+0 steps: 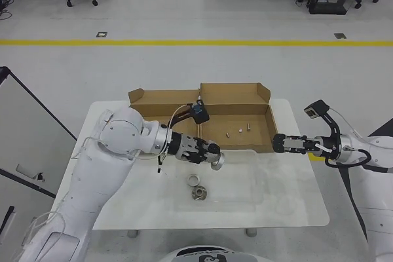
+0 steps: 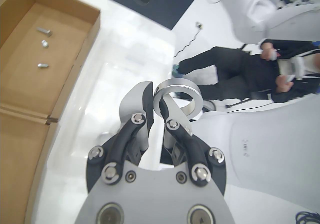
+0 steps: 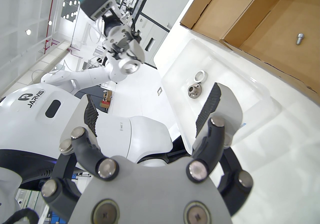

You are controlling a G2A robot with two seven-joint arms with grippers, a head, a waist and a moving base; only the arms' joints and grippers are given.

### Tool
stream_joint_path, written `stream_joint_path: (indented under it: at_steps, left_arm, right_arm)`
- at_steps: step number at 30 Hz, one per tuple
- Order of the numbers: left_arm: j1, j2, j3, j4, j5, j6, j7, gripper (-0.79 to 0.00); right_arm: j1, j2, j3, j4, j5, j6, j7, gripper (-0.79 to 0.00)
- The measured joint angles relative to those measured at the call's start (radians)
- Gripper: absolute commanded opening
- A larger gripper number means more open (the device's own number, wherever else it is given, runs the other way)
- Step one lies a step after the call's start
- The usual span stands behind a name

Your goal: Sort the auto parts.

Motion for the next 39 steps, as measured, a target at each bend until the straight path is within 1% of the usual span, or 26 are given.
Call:
stream_joint_path:
  at_steps: [5, 7, 8, 18, 21, 24, 25, 30, 34, 36, 39]
  left_arm:
    - [-0.038, 0.039, 0.014, -0.002, -0.323, 0.004, -0.004, -0.785]
    - [-0.045, 0.045, 0.015, -0.001, -0.372, 0.01, -0.01, -0.785]
    - [-0.045, 0.046, 0.015, 0.0, -0.367, 0.01, -0.01, -0.785]
    - [-0.038, 0.044, 0.015, 0.001, -0.363, 0.015, -0.002, -0.785]
    - [-0.02, 0.043, 0.008, 0.003, -0.373, 0.015, 0.088, -0.785]
    - [-0.022, 0.039, 0.001, 0.015, -0.406, 0.006, 0.17, -0.785]
    - [-0.027, 0.037, 0.002, 0.018, -0.43, 0.007, 0.195, -0.785]
    - [-0.06, 0.026, 0.012, 0.041, -0.546, 0.012, 0.253, -0.785]
    - [-0.079, 0.014, 0.022, 0.059, -0.722, 0.012, 0.279, -0.785]
    - [-0.083, 0.008, 0.027, 0.066, -0.815, 0.017, 0.265, -0.785]
    - [-0.086, 0.002, 0.031, 0.081, -0.945, 0.032, 0.211, -0.785]
  right_arm:
    - [0.0, 0.0, 0.0, 0.0, 0.0, 0.0, 0.0, 0.0]
    - [0.0, 0.0, 0.0, 0.0, 0.0, 0.0, 0.0, 0.0]
    - [0.0, 0.0, 0.0, 0.0, 0.0, 0.0, 0.0, 0.0]
    - [0.0, 0.0, 0.0, 0.0, 0.0, 0.0, 0.0, 0.0]
    - [0.0, 0.0, 0.0, 0.0, 0.0, 0.0, 0.0, 0.0]
    - [0.0, 0.0, 0.0, 0.0, 0.0, 0.0, 0.0, 0.0]
    - [0.0, 0.0, 0.0, 0.0, 0.0, 0.0, 0.0, 0.0]
    - [0.0, 0.0, 0.0, 0.0, 0.0, 0.0, 0.0, 0.0]
    - [0.0, 0.0, 0.0, 0.0, 0.0, 0.0, 0.0, 0.0]
    - [0.0, 0.0, 0.0, 0.0, 0.0, 0.0, 0.0, 0.0]
    - [0.0, 0.0, 0.0, 0.0, 0.0, 0.0, 0.0, 0.0]
